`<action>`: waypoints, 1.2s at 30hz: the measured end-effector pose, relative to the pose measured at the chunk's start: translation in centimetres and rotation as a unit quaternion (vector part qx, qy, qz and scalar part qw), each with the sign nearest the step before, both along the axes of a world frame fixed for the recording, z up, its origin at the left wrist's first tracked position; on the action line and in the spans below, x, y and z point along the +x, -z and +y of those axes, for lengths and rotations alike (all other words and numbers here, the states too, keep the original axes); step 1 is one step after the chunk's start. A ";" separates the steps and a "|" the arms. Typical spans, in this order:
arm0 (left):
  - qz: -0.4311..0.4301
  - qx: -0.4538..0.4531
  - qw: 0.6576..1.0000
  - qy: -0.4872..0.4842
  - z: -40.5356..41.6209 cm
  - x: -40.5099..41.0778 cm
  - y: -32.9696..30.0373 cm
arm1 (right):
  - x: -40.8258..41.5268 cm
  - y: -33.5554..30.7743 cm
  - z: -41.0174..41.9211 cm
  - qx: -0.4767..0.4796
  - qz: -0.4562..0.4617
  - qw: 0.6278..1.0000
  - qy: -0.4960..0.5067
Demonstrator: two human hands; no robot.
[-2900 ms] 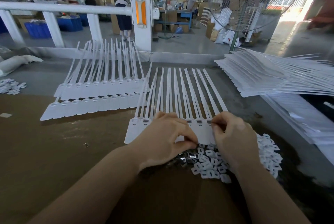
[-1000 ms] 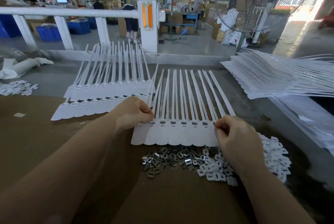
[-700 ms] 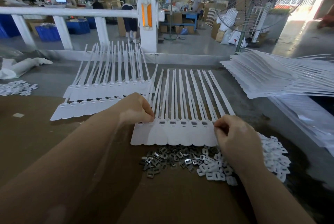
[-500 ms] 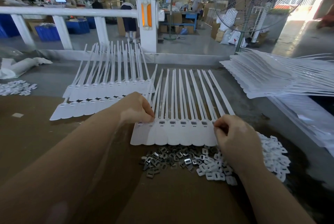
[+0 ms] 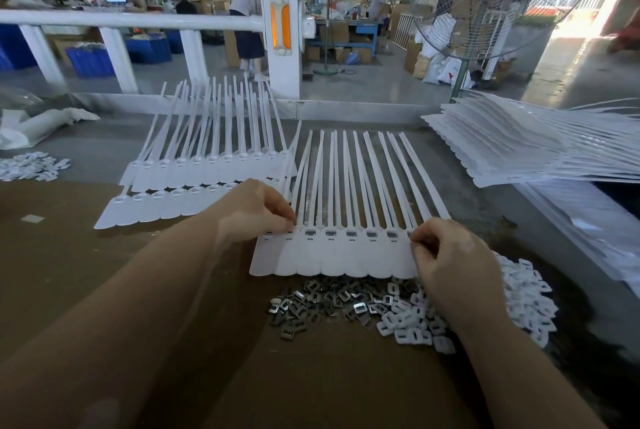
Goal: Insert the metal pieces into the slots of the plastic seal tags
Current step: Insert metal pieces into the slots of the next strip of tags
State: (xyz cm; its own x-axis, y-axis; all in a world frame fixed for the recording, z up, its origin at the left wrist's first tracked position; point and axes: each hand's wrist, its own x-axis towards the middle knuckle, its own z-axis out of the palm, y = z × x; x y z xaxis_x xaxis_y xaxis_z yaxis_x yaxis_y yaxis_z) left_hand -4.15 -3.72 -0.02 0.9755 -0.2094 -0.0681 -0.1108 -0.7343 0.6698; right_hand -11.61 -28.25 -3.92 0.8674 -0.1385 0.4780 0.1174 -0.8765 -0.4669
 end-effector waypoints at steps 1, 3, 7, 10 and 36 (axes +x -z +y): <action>-0.004 -0.044 0.999 -0.026 0.3 -0.1 0.4 | 0.0 0.0 0.0 0.000 -0.002 1.000 0.000; -0.005 -0.140 0.986 -0.094 0.5 -0.4 1.2 | 0.0 0.0 0.0 0.002 -0.006 1.000 0.002; -0.041 -0.172 0.969 -0.173 0.5 -0.8 2.5 | 0.1 0.1 0.0 0.005 -0.008 1.000 0.000; -0.058 -0.203 0.958 -0.192 0.6 -1.0 3.0 | 0.1 0.1 -0.1 0.007 -0.011 1.000 -0.003; -0.053 -0.273 0.952 -0.129 0.7 -2.3 3.4 | 0.0 0.0 0.0 -0.001 0.001 1.000 0.002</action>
State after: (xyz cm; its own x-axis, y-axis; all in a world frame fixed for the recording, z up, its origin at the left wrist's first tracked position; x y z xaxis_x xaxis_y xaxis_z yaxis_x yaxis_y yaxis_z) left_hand -6.49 -3.00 -3.40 0.9945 0.0630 0.0835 -0.0617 -0.2919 0.9545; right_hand -11.60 -28.23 -3.87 0.8676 -0.1413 0.4767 0.1130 -0.8776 -0.4659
